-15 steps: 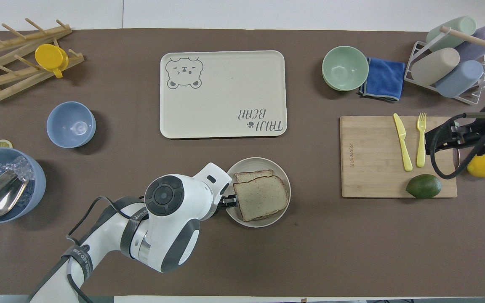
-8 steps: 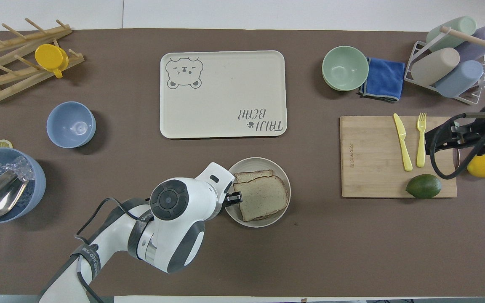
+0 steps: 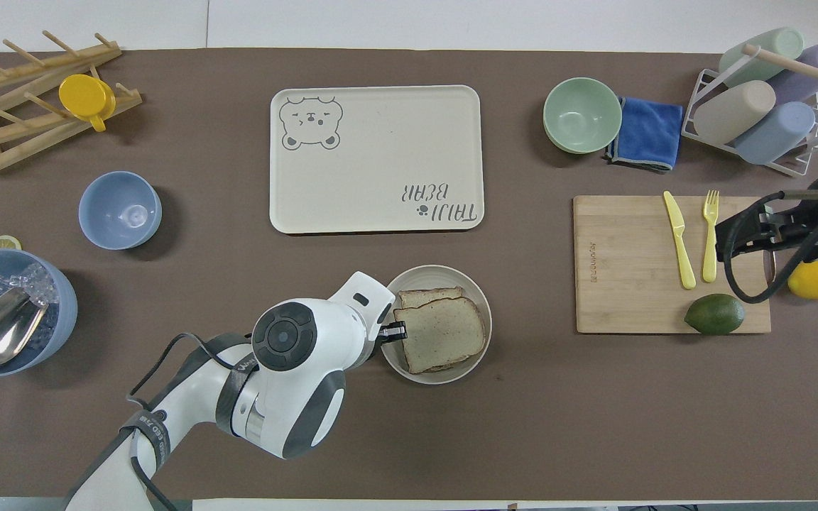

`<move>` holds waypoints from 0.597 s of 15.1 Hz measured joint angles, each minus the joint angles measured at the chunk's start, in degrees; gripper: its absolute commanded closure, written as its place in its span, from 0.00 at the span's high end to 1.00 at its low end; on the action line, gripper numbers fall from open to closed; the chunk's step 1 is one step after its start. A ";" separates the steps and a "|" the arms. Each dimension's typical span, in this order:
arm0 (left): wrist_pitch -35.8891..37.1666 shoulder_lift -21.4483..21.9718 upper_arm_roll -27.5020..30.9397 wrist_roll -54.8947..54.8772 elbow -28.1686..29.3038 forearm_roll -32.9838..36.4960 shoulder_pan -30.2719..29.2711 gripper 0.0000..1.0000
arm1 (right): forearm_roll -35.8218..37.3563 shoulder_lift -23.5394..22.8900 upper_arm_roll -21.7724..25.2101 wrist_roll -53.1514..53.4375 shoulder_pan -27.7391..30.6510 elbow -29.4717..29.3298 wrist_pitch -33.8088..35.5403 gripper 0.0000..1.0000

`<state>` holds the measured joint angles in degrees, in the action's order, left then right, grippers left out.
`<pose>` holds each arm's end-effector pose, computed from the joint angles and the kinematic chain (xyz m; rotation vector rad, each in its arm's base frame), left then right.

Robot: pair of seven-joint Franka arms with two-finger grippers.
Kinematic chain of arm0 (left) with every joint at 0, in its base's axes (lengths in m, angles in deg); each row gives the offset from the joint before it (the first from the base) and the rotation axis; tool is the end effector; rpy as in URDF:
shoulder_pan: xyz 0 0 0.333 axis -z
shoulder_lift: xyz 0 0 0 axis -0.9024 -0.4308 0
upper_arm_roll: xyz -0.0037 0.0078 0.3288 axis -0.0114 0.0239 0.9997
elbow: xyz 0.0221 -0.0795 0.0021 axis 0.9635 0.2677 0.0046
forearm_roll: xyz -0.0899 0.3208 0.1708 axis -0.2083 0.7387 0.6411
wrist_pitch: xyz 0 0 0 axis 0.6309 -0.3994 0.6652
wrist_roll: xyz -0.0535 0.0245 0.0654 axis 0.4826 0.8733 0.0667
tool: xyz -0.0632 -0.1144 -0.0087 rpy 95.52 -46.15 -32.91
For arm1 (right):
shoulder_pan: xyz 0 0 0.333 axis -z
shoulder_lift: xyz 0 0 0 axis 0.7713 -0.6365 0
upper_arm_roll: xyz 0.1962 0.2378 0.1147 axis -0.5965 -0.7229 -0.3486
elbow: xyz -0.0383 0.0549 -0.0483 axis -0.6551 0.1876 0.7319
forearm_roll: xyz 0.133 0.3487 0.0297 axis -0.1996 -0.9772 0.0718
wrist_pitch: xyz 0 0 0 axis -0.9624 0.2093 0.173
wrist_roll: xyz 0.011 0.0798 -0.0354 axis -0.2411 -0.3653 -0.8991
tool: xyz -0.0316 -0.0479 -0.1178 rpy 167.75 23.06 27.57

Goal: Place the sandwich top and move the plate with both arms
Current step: 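Grasp the plate rim with the left gripper, then move the plate with the left gripper onto the bear tray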

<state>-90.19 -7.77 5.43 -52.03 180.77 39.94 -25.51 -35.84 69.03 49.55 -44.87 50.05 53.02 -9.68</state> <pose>0.3782 -0.3616 0.3116 2.8994 0.1405 -0.0896 0.5135 0.0163 0.5960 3.0925 -0.0761 -0.2851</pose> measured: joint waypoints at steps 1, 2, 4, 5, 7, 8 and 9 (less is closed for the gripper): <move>0.00 0.09 0.04 0.00 0.01 -0.06 0.00 0.00 | 0.00 0.00 0.00 0.00 0.00 0.00 0.00 1.00; 0.00 0.07 0.08 0.00 0.01 -0.09 -0.02 0.00 | 0.00 0.00 0.00 0.00 0.00 0.00 0.00 1.00; 0.00 0.07 0.13 -0.02 -0.02 -0.12 -0.21 0.00 | 0.00 0.00 0.00 0.00 0.00 0.00 0.00 1.00; 0.04 0.09 0.20 -0.02 -0.12 -0.14 -0.56 0.00 | 0.00 0.01 0.00 0.00 0.00 0.00 0.00 1.00; 1.77 0.37 0.39 -0.10 -1.20 -0.15 -1.95 0.00 | 0.00 0.02 0.00 0.00 0.00 0.00 0.00 1.00; 4.35 0.71 0.49 -0.12 -2.63 -0.14 -2.90 0.00 | 0.00 0.02 0.00 0.00 0.00 0.00 0.00 1.00; 7.67 1.11 0.59 -0.12 -4.51 -0.14 -4.06 0.00 | 0.00 0.02 0.00 0.00 0.00 0.00 0.00 1.00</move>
<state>-82.52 -6.66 6.02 -52.15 176.27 39.79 -29.57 -35.84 69.05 49.55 -44.87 50.05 53.02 -9.68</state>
